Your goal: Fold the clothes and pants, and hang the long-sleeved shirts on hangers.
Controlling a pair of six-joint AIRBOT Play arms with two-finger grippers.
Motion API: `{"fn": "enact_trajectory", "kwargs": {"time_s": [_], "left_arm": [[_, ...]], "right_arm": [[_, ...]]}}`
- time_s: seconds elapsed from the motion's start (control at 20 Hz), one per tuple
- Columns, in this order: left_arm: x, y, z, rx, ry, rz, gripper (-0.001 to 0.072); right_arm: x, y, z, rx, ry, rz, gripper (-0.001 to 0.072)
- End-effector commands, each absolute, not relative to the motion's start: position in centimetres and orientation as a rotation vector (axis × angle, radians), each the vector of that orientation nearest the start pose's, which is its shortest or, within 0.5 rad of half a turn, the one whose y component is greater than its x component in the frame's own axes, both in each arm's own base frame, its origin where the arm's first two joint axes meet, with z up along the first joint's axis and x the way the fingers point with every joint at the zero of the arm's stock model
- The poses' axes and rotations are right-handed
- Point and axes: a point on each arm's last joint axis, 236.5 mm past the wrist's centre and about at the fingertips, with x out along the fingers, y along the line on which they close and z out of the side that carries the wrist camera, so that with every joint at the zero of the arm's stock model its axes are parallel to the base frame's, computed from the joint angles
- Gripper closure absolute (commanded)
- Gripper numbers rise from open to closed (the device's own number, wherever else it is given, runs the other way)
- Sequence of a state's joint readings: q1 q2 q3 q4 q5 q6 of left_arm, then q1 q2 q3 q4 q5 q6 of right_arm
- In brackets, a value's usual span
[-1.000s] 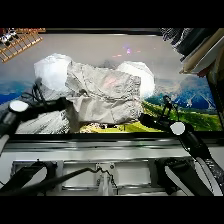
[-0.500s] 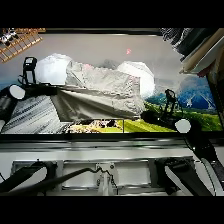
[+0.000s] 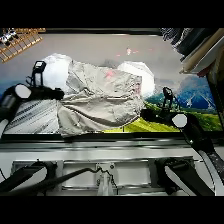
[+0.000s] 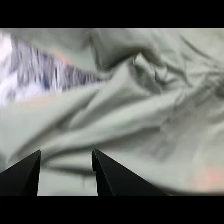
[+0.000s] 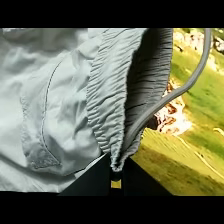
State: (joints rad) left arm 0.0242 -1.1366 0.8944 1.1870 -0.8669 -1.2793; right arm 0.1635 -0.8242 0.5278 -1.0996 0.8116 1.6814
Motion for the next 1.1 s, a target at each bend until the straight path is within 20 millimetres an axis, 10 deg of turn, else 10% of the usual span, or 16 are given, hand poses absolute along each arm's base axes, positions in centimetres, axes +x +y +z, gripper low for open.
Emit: {"fn": "enact_trajectory", "kwargs": {"time_s": [0.0, 0.4, 0.6, 1.05], "left_arm": [[31.1, -3.8, 0.2, -0.350, 1.239, -0.122, 0.0388], [20.6, -11.6, -4.0, -0.792, 1.359, -0.164, 0.0326], [16.6, -11.3, -7.6, -0.780, 1.500, -0.101, 0.0326], [16.1, -8.1, -9.7, -0.730, 1.508, 0.081, 0.0325]], "right_arm": [[28.3, 12.3, -2.6, 0.484, 1.124, 0.200, 0.0675], [27.8, 12.5, -2.7, 0.494, 1.146, 0.206, 0.0675], [27.2, 12.7, -3.0, 0.492, 1.175, 0.212, 0.0675], [26.9, 12.7, -3.0, 0.490, 1.186, 0.213, 0.0675]]}}
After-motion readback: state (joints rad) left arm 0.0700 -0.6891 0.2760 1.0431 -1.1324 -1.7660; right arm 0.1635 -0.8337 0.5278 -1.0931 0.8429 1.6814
